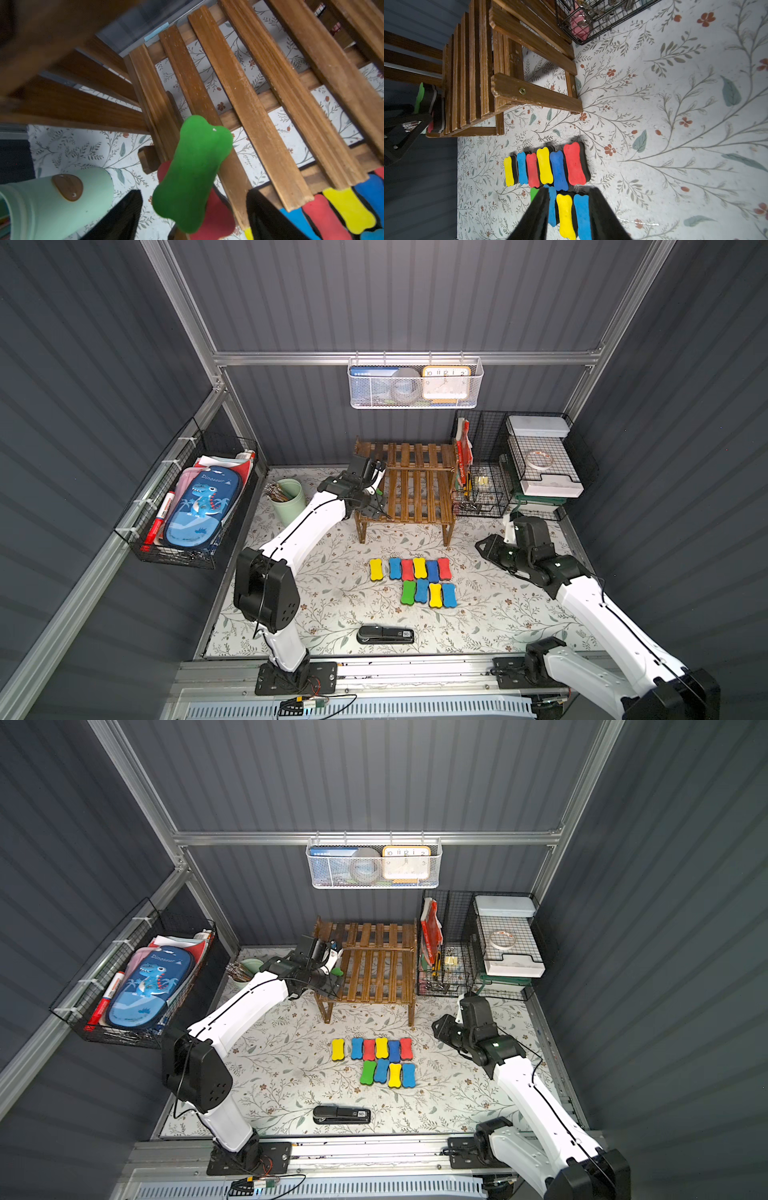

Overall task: Remove the whiteboard erasers from the shelf
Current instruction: Pick up the whiteboard eraser from the shelf.

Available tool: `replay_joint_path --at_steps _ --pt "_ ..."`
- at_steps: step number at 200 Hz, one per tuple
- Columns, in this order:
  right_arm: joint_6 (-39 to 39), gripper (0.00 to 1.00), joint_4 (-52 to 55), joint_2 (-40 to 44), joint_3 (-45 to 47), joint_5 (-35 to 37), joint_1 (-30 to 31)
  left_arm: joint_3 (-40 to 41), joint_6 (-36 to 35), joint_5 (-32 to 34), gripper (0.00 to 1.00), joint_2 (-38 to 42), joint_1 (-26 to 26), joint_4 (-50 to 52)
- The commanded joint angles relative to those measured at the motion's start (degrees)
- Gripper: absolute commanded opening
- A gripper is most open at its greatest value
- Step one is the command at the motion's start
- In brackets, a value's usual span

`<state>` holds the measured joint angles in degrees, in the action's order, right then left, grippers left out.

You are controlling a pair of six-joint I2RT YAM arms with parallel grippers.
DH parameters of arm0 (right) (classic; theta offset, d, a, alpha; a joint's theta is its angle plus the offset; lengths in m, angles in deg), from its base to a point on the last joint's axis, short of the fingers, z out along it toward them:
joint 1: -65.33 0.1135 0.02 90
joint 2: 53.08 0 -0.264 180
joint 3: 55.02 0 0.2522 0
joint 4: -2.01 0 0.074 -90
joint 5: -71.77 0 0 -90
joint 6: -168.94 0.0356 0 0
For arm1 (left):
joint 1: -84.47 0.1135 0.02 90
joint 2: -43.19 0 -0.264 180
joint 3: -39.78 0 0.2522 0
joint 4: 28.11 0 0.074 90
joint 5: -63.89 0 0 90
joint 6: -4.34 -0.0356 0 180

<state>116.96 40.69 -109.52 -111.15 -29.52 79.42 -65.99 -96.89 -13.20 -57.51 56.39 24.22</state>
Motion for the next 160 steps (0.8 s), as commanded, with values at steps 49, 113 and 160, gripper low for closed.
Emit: replay_joint_path --at_steps 49,113,160 --pt "-0.4 0.37 0.5 -0.2 -0.6 0.9 -0.3 0.5 -0.5 0.6 0.65 -2.2 0.4 0.2" --pt "-0.3 0.37 0.2 -0.5 -0.6 0.6 -0.3 0.0 0.3 2.8 0.52 -2.0 0.4 -0.5" --pt "-0.3 0.37 -0.5 -1.2 -0.7 -0.5 -0.3 -0.8 1.0 3.0 0.48 -1.9 0.4 -0.5"
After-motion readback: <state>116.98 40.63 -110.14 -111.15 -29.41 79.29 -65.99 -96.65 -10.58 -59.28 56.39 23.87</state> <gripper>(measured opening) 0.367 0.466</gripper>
